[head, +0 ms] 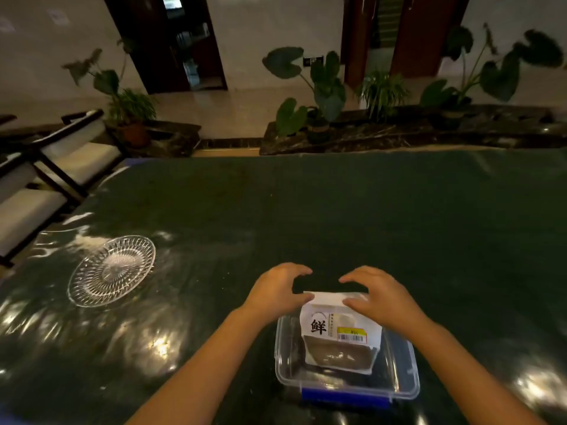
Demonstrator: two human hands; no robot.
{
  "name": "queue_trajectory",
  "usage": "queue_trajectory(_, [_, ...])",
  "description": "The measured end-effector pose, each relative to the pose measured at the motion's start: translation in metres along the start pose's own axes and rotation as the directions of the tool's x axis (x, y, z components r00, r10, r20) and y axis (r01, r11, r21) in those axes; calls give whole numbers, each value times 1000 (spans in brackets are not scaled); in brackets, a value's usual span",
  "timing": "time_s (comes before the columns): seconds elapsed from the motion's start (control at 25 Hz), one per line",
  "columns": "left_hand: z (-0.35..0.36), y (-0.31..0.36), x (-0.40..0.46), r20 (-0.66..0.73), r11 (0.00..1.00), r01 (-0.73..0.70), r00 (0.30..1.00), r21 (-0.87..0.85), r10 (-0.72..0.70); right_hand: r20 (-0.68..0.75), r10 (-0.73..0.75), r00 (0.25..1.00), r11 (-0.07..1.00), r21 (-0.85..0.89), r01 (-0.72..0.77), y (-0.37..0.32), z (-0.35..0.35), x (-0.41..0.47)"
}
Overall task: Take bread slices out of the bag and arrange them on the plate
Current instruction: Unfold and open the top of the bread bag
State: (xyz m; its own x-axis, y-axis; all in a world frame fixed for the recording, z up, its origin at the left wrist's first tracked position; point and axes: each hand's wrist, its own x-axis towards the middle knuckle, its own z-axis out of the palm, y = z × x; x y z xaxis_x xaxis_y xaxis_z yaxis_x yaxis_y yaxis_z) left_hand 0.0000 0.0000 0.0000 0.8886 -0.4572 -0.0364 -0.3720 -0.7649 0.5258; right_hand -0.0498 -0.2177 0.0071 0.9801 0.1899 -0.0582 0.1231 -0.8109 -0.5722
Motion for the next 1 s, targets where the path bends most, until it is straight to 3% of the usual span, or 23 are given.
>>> queue_trajectory(0.16, [22, 2, -7, 37, 999, -23, 999, -40, 24, -19, 58, 998, 997, 54, -57, 13, 9, -13])
queue_trajectory(0.36, [36, -4, -7, -44, 990, -2, 999, -138, -4, -116, 93, 989, 987, 138, -77, 27, 17, -17])
queue_trajectory(0.64, [40, -6, -1, -26, 993, -33, 999, -111, 31, -141, 183, 973, 940, 316, -131, 41, 22, -18])
queue_trajectory(0.8, [35, -6, 5, 25, 991, -134, 991, -12, 135, -90, 226, 970, 915, 361, -179, 42, 19, -7])
queue_trajectory(1.0, [36, -7, 4, -63, 963, -264, 962, 51, 267, -40, 293, 955, 865, 436, -247, 48, 15, -3])
